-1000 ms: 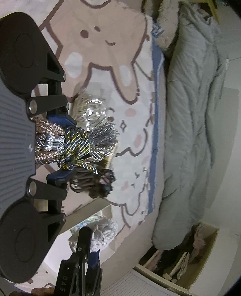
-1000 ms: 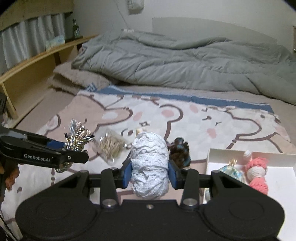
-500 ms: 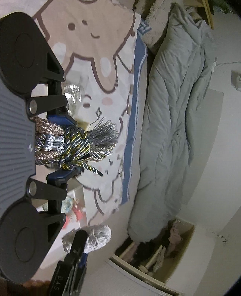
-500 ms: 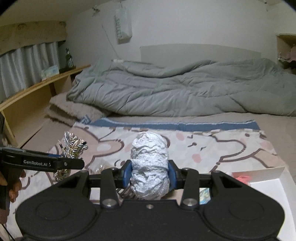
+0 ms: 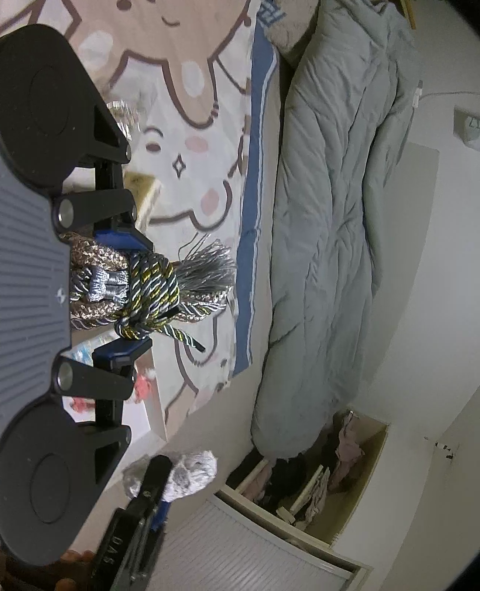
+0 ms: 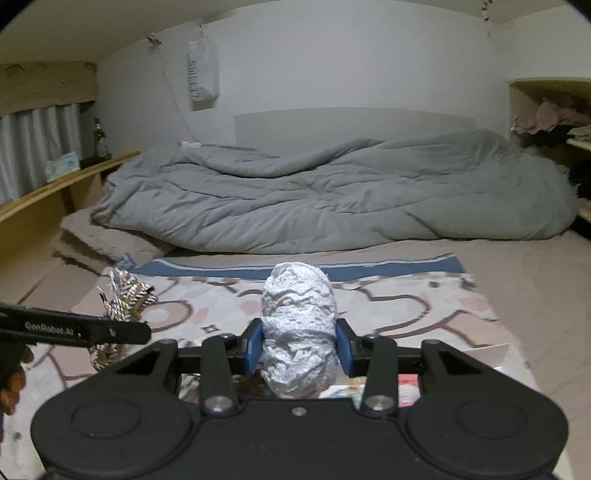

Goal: Organize objects

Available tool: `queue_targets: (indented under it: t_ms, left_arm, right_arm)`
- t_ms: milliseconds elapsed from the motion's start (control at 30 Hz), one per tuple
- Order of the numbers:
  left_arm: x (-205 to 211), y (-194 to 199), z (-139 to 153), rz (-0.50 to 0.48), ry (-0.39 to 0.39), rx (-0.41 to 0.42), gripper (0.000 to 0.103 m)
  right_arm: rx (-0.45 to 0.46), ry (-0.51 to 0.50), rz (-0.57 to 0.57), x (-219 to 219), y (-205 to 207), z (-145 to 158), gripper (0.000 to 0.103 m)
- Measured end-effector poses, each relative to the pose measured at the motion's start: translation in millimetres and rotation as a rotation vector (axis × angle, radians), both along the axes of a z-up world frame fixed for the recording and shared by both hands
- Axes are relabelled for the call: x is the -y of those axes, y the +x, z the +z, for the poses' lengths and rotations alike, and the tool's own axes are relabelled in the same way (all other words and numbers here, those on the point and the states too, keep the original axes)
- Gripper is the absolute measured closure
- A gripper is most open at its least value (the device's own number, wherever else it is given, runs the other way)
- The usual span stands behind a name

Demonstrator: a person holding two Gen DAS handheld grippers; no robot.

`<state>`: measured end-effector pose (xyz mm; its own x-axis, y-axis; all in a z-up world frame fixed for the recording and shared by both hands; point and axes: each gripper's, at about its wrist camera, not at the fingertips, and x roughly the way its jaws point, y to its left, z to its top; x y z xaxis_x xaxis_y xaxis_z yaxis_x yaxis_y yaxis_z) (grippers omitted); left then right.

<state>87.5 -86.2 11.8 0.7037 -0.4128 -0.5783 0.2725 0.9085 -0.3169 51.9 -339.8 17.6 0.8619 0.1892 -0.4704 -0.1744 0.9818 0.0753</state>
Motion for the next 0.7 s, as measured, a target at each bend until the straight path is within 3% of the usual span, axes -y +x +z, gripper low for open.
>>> queue_targets:
  t_ms: [700]
  left_arm:
    - [131, 36, 1, -0.169, -0.002, -0.003, 0.053]
  right_arm:
    - [-0.04, -0.026, -0.182, 100, 18, -26, 0.061]
